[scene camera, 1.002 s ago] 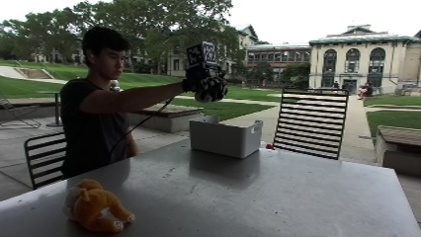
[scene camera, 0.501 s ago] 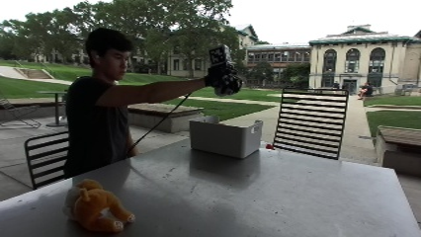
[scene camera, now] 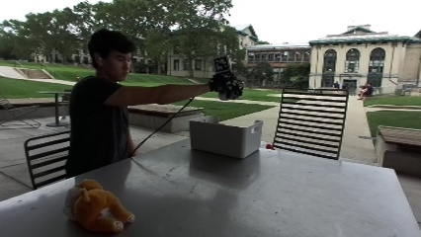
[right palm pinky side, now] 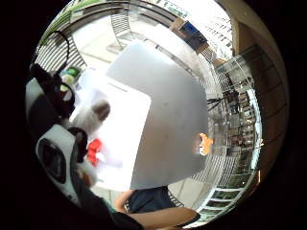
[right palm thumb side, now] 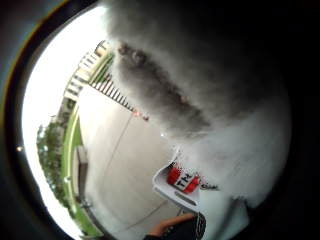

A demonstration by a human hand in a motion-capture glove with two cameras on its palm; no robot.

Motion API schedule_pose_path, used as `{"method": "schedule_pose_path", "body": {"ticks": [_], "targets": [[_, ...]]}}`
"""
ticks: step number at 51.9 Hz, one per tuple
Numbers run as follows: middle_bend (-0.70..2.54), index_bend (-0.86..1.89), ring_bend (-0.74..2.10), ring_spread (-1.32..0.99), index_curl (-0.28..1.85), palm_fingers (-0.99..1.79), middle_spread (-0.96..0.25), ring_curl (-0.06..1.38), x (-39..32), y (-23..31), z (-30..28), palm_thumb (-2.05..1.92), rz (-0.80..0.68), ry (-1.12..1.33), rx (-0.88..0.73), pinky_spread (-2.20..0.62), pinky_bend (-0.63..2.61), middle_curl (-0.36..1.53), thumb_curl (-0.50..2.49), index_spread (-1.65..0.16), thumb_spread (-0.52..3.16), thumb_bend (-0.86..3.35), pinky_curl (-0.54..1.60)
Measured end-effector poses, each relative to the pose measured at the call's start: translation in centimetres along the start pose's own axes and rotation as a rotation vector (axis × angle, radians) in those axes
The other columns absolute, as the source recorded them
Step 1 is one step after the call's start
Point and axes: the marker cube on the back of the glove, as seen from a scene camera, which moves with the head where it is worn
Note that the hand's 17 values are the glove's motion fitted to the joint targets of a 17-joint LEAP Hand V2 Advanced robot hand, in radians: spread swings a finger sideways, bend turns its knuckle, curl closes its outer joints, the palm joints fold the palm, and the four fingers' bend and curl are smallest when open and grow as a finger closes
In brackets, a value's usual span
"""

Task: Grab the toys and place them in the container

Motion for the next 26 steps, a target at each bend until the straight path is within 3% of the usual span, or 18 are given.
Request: {"method": "schedule_pose_path", "body": {"ticks": [4,8,13,26], "targets": [[0.47,0.11,1.02,-0.44,0.91,1.01,-0.45,0.52,-1.8,0.4,-0.3,0.48,-0.091,-0.181,-0.025,-0.44,0.95,0.68,1.14,-0.41,0.77,0.11,0.43],[0.42,0.09,1.05,-0.41,0.88,0.97,-0.41,0.52,-1.1,0.3,0.8,0.27,-0.072,-0.062,-0.074,-0.44,0.96,0.68,1.02,-0.40,0.97,0.00,0.42],[0.15,-0.03,0.95,-0.29,0.80,0.36,-0.26,0.52,-0.8,0.2,1.3,-0.22,-0.038,-0.079,-0.115,-0.39,1.27,0.62,0.80,-0.40,0.95,-0.22,0.52],[0.22,0.09,0.85,-0.13,0.54,0.09,-0.07,0.41,0.8,0.9,0.7,-0.24,-0.122,-0.082,-0.084,-0.21,1.41,0.57,0.47,-0.40,0.94,-0.17,0.48]]}}
